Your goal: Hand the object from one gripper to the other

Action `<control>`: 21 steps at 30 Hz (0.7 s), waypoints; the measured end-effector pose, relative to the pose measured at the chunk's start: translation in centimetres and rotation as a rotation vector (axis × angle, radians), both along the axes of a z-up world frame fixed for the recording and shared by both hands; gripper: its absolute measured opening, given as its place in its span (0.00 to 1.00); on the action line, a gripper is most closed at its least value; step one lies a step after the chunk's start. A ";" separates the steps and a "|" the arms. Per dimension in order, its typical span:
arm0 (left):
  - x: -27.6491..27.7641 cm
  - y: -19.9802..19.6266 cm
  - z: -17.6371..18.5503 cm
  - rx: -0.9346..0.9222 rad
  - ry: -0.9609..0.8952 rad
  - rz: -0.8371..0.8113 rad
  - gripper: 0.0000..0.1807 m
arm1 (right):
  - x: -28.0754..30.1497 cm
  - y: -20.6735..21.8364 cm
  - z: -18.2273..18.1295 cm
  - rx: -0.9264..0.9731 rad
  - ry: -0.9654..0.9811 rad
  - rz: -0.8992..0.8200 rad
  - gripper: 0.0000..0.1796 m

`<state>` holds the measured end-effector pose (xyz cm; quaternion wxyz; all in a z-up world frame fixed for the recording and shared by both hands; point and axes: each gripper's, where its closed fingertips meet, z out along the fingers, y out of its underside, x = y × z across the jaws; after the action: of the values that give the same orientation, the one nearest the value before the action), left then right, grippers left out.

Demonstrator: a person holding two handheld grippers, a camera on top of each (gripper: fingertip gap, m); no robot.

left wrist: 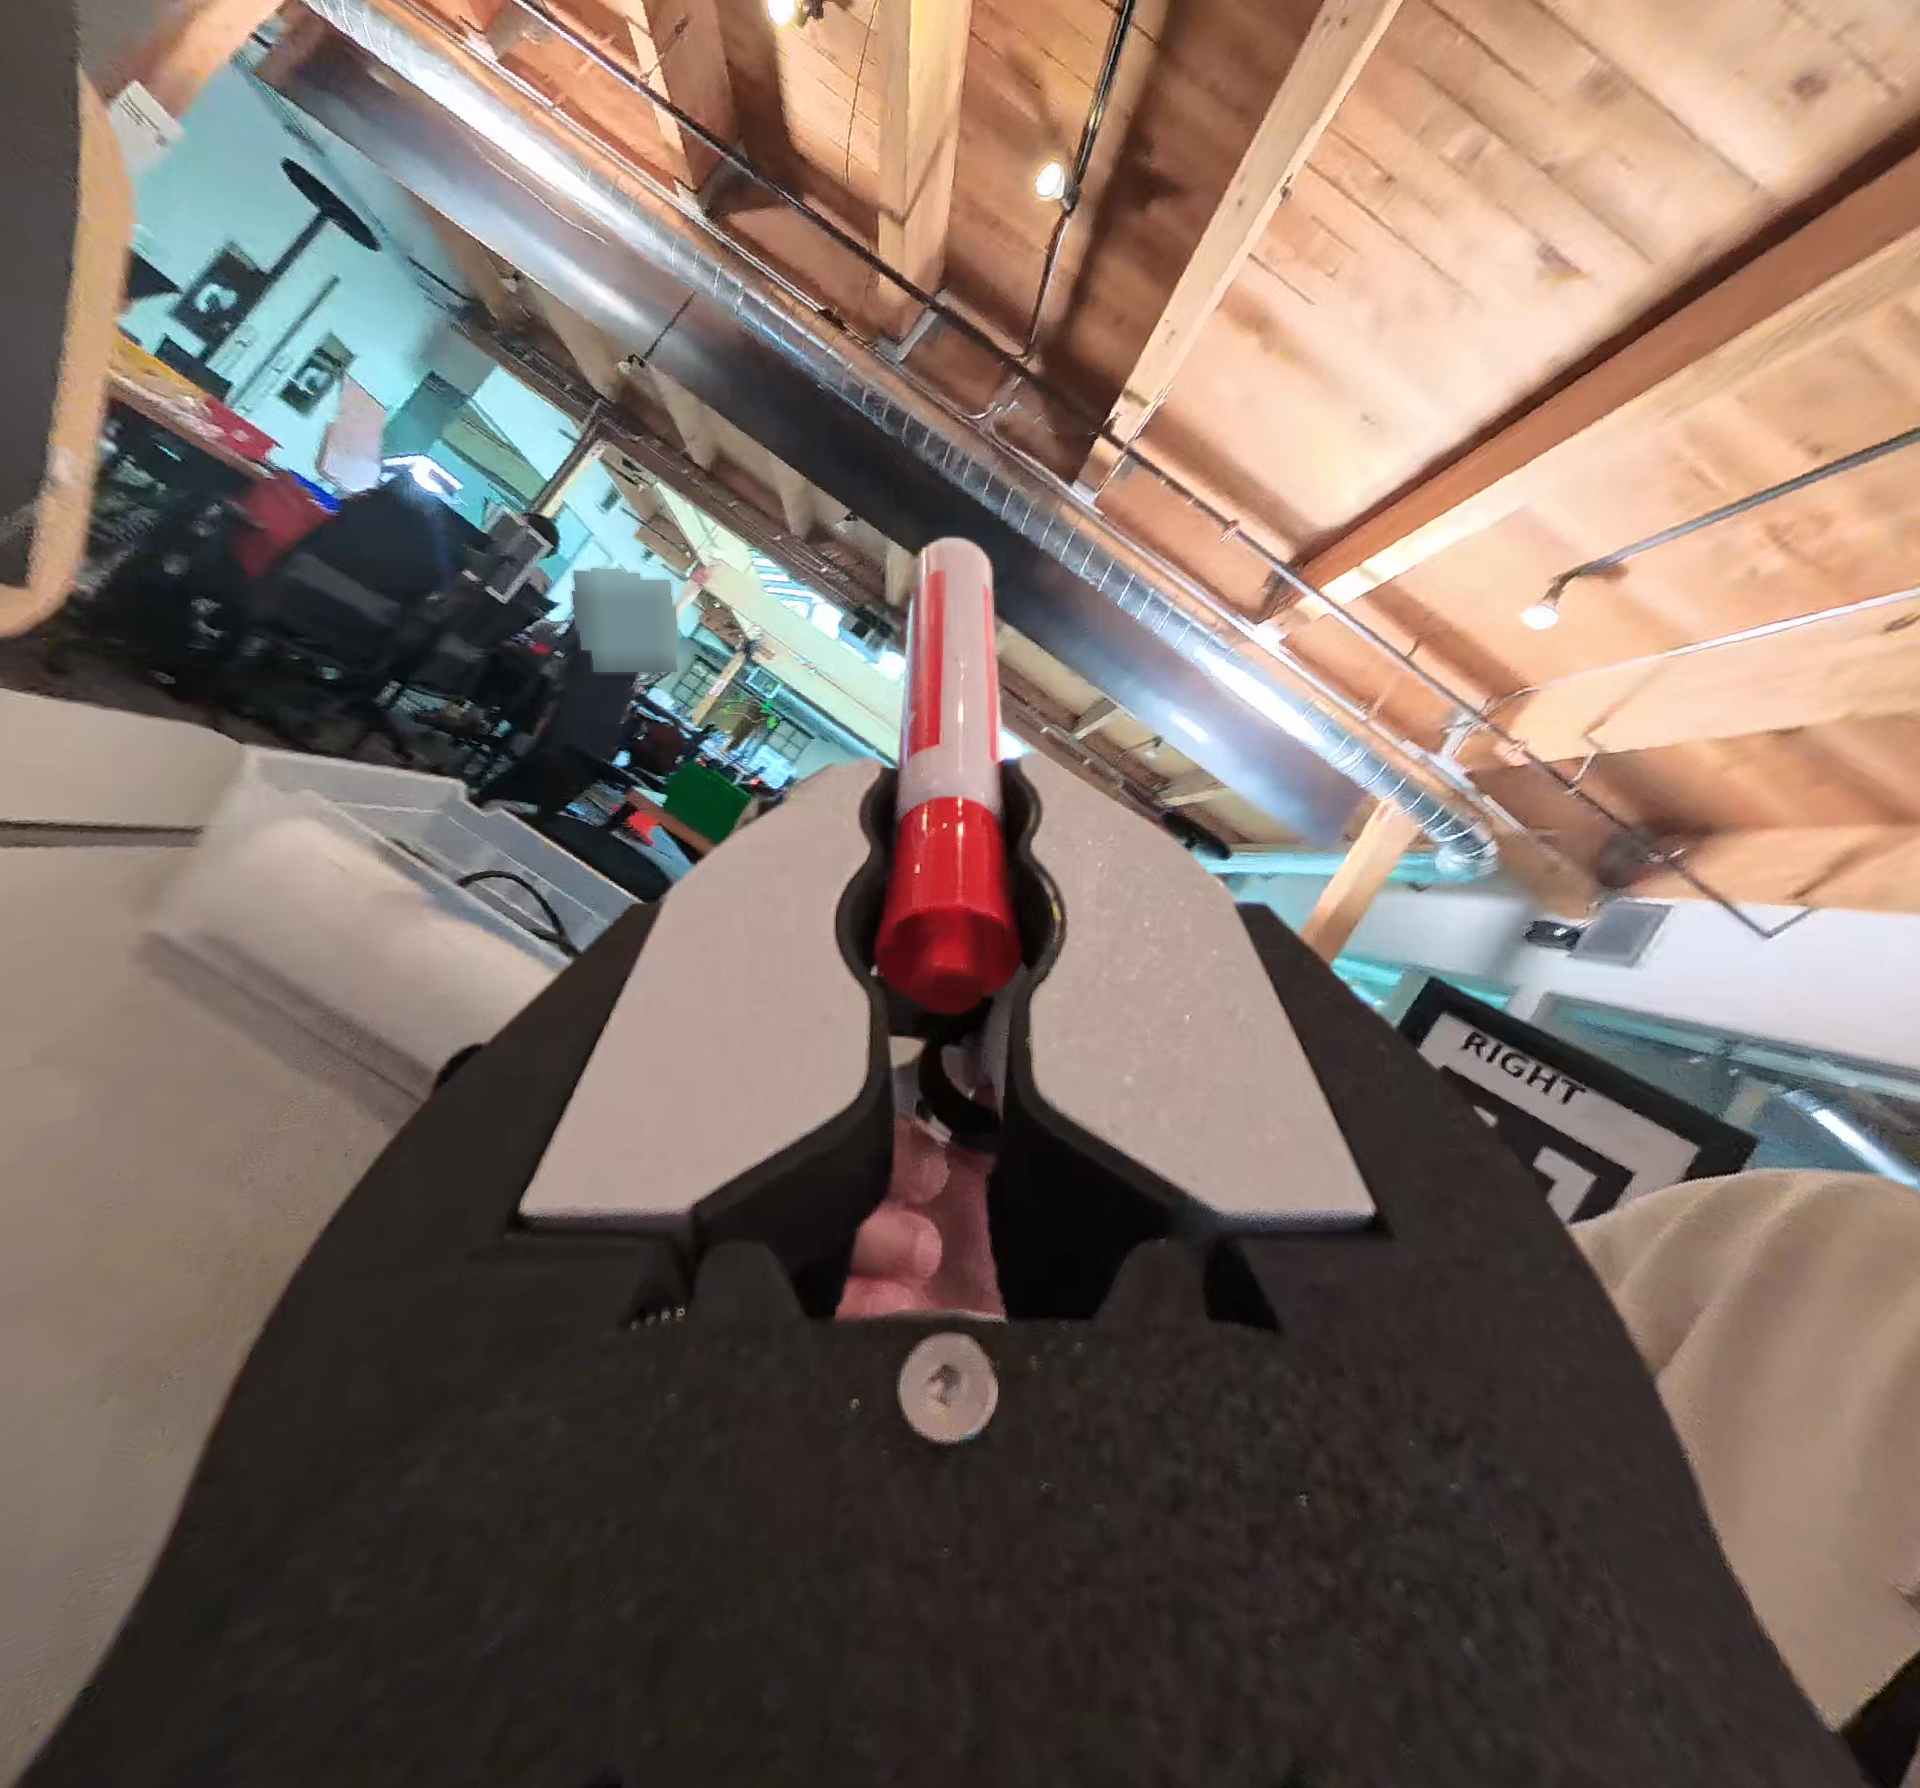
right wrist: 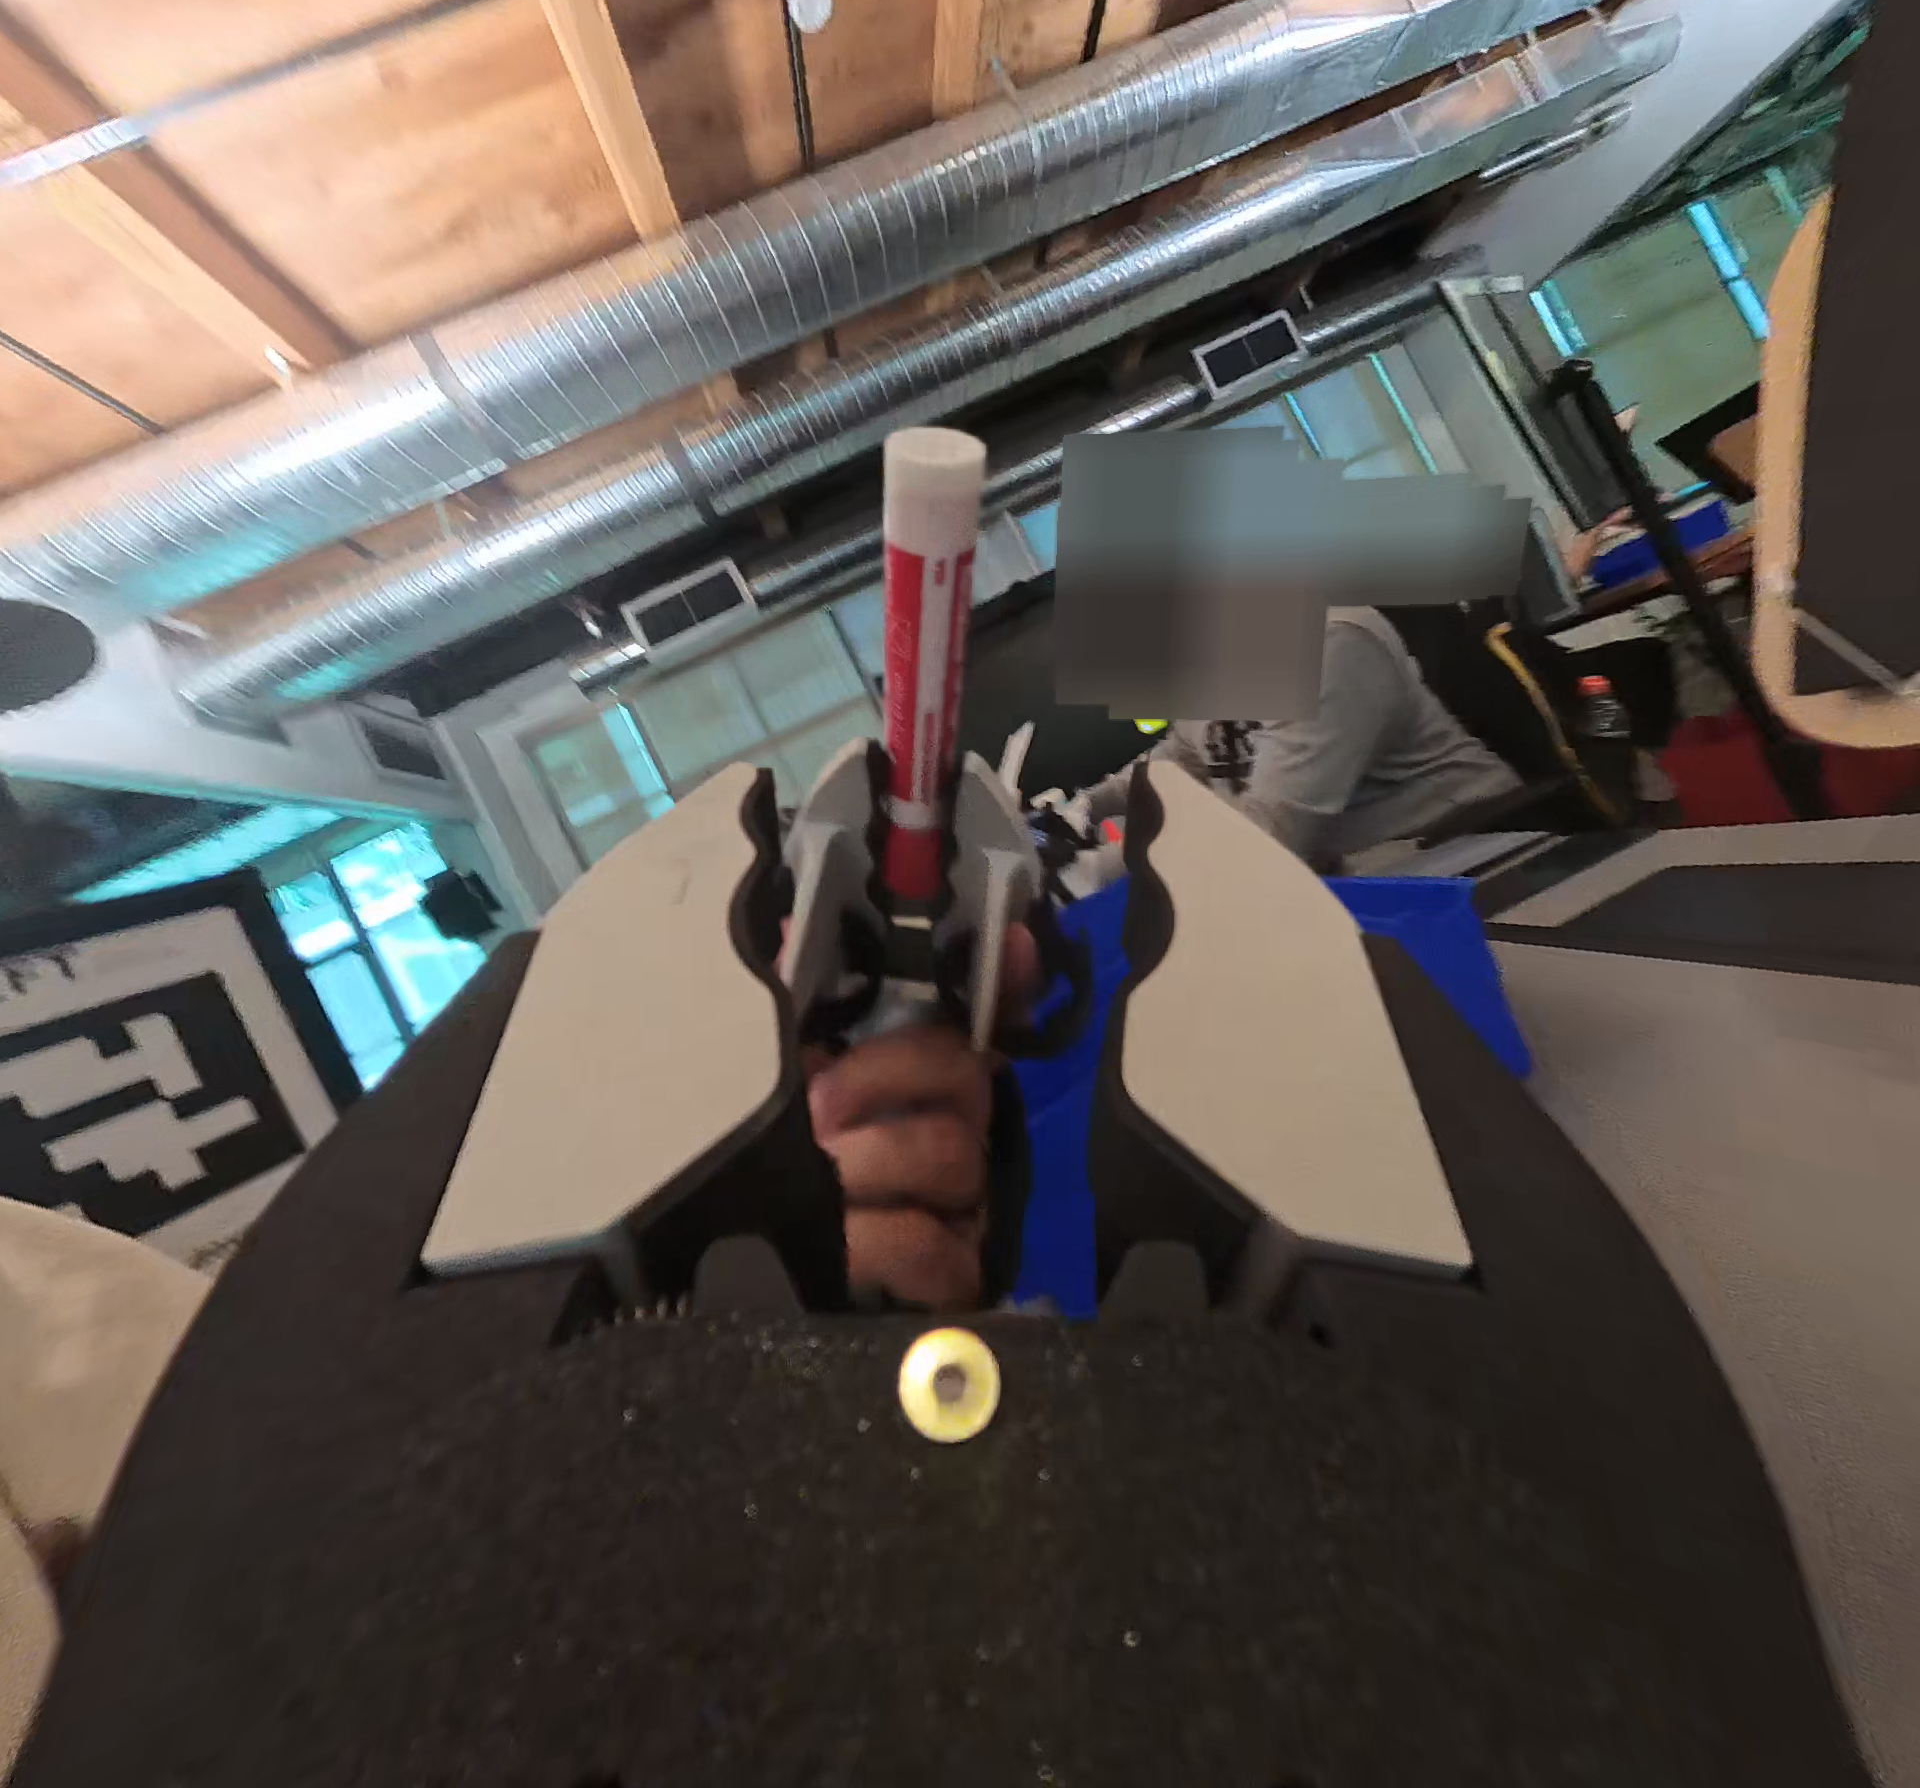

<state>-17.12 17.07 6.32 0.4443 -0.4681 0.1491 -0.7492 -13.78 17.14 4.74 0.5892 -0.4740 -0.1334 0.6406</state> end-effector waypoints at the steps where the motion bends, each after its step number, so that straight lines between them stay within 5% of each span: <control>1: 0.6 -0.3 -0.4 -0.017 -0.008 -0.013 0.10 | -0.2 -0.3 0.2 -0.009 0.037 0.025 0.34; 9: 3.4 -1.7 -2.6 -0.004 0.065 -0.044 0.10 | 0.8 -0.6 0.4 0.011 0.092 0.026 0.15; 18: 4.5 -2.2 -3.8 0.033 0.175 -0.072 0.10 | 1.3 -0.3 0.1 -0.002 0.068 0.055 0.10; 21: 5.1 -2.6 -5.2 0.166 0.376 -0.075 0.28 | 2.0 0.1 0.2 -0.023 0.055 0.059 0.10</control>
<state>-12.02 14.44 1.14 0.4174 -0.5556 0.3079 -0.6498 -11.76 17.28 4.96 0.5679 -0.4587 -0.1238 0.6722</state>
